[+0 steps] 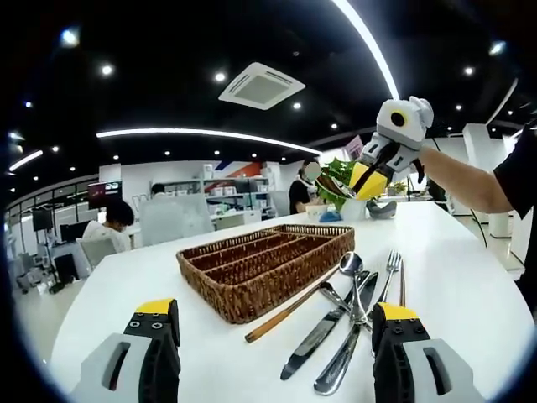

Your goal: Arrange the knives, forks, and spoons in their matching storage slots by inserting each utensil handle-first until every utensil is classified and aligned in the correct compartment

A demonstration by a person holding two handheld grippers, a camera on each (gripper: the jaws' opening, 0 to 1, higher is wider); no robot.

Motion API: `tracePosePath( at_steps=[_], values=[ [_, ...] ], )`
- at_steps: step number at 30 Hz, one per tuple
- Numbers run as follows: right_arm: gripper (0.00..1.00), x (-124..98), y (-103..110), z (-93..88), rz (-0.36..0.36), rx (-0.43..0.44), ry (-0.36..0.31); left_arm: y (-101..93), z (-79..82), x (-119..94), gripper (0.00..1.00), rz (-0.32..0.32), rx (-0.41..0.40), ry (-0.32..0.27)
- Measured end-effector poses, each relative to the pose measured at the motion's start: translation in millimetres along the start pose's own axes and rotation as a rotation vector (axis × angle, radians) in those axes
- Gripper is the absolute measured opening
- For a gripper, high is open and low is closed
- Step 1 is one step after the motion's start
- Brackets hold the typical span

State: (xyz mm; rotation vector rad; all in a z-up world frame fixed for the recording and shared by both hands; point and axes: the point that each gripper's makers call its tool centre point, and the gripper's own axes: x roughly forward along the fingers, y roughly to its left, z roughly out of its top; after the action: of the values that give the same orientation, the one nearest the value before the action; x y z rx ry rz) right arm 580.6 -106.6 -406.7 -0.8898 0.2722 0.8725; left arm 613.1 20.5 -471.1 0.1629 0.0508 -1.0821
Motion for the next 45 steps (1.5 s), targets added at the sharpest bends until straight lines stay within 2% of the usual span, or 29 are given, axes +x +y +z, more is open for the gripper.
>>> tracePosePath(
  at_steps=[8, 15, 25, 35, 40, 45],
  values=[
    [0.0, 12, -10, -13.6, -0.001, -0.013, 0.011, -0.6, -0.2, 0, 1.0, -0.001, 0.007, 0.008],
    [0.0, 23, -25, -21.5, 0.0, -0.031, 0.007, -1.3, -1.3, 5, 1.0, -0.003, -0.048, 0.001],
    [0.0, 38, -53, -28.4, -0.012, -0.031, -0.006, 1.8, -2.4, 7, 1.0, 0.008, -0.043, 0.007],
    [0.0, 58, -73, -41.1, -0.006, -0.052, 0.014, 0.5, -3.6, 12, 1.0, 0.004, -0.04, 0.013],
    [0.0, 67, -85, -47.7, -0.012, -0.049, 0.016, 7.8, -6.4, 11, 1.0, 0.029, -0.048, 0.018],
    [0.0, 80, -99, -54.2, -0.022, -0.078, 0.026, 6.2, -11.4, 14, 1.0, 0.031, -0.033, 0.033]
  ],
)
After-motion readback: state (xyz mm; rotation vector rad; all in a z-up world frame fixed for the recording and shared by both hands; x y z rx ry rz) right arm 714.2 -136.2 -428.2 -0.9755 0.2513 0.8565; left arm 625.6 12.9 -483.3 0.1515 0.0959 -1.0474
